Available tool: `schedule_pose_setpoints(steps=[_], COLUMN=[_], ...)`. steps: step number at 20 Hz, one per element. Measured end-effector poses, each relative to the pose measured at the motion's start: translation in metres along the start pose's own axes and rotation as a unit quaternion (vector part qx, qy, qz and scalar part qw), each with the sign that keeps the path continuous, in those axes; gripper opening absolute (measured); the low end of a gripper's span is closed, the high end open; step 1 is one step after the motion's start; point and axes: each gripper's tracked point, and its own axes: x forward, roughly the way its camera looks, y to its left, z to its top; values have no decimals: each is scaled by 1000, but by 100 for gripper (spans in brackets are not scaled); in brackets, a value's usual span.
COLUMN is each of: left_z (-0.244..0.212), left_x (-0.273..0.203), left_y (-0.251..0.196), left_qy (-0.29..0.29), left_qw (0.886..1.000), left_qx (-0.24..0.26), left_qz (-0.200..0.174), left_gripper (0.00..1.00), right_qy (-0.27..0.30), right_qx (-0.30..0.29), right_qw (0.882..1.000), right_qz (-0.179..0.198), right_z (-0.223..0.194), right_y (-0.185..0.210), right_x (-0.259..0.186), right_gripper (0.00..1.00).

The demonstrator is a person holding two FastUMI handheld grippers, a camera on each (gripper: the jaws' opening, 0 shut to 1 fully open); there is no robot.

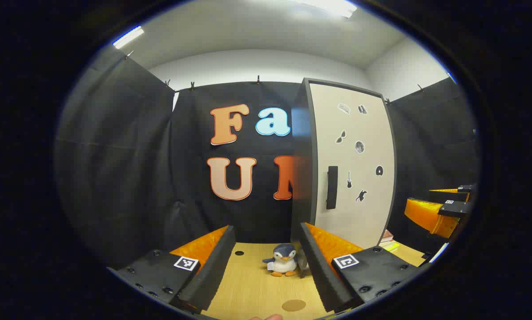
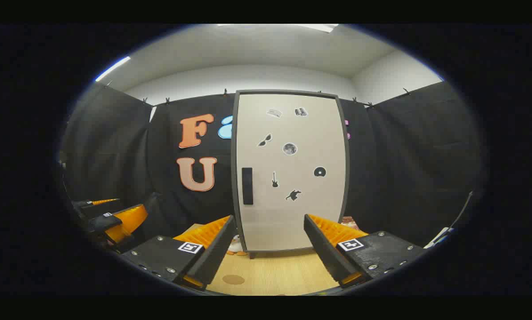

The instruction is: Open the cabinet door with the right hand, grasp the bottle in the cabinet with the left hand and place it on the coaster, then close the cabinet door with the right hand.

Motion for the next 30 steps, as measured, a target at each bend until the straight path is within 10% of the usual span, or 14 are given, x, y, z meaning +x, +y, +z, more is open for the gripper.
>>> schedule_pose_setpoints(steps=[19,30], left_z=[-9,-15], left_x=[19,37], left_y=[4,34], left_qy=[14,21], left_qw=[1000,1000], left_qx=[1,-4], left_qz=[14,19], left_gripper=[95,95], right_qy=[6,-9], right_qx=[12,11], right_qw=[1000,999], right_qz=[16,43], right_z=[-7,10], right_y=[3,49], right_x=[37,139], right_gripper=[94,95])
